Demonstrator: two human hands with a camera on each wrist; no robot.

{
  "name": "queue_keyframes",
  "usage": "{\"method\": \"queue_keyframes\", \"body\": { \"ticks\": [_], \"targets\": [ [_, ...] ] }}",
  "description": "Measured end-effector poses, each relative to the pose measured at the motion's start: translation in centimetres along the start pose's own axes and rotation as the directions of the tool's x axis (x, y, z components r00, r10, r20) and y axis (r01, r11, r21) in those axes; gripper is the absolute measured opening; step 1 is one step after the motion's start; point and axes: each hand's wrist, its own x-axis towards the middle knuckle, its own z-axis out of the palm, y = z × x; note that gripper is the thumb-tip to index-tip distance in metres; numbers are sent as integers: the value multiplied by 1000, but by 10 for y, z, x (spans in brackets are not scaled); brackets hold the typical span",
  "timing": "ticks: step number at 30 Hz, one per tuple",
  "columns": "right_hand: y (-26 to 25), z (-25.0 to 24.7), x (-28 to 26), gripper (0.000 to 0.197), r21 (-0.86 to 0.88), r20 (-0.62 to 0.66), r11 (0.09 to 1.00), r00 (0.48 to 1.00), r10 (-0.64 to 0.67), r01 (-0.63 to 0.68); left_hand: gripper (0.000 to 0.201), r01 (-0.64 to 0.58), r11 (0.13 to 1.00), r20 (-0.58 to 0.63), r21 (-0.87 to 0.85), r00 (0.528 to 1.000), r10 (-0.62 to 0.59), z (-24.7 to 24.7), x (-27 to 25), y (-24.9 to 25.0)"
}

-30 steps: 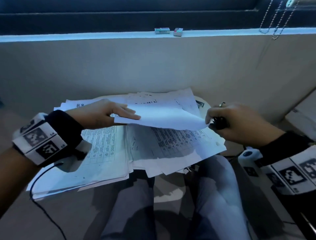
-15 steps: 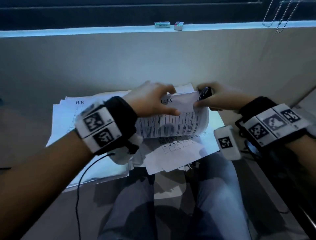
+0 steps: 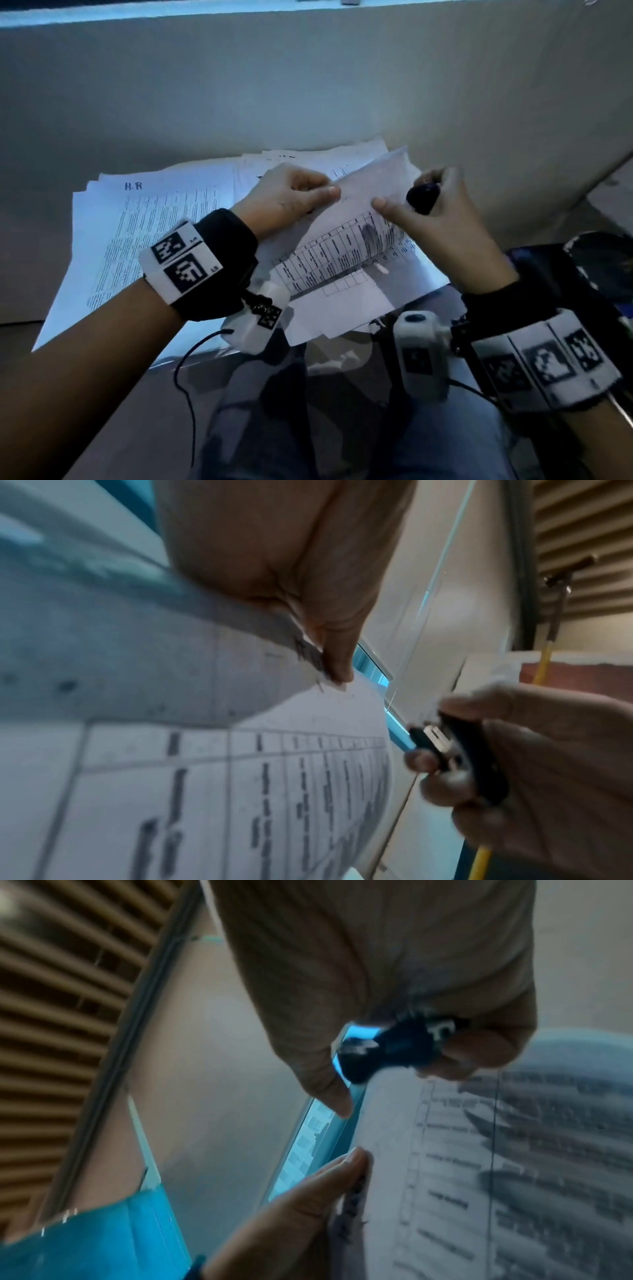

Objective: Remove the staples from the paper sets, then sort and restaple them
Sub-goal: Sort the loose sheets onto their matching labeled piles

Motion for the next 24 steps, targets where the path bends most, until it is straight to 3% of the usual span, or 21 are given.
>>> {"method": "queue_keyframes", "body": {
  "ticks": [3, 5, 9, 13, 16, 24],
  "targets": [
    [3, 13, -11, 40, 114, 186, 983, 975, 123, -145, 24, 11, 976, -16, -217, 1000, -15, 6, -6, -5],
    [4, 19, -15, 35, 88, 211, 985, 969, 128, -149, 20, 22, 933, 8, -360, 1000, -21, 9, -9, -9],
    [-5, 31, -27, 40, 26, 50, 1000, 999, 0, -2, 21, 13, 941, 60, -339, 998, 8, 9, -13, -9],
    [-10, 44, -34, 38, 49, -89, 999, 996, -18, 23, 17, -46, 926, 77, -376, 994, 80, 12, -17, -6],
    [-13, 52, -40, 37, -38, -185, 996, 979, -82, 76, 19, -66, 922, 72, -382, 992, 101, 13, -17, -7],
    [-23, 53, -44, 42, -74, -166, 995, 983, -81, 70, 21, -44, 886, 105, -461, 989, 104, 12, -19, -4]
  ]
}}
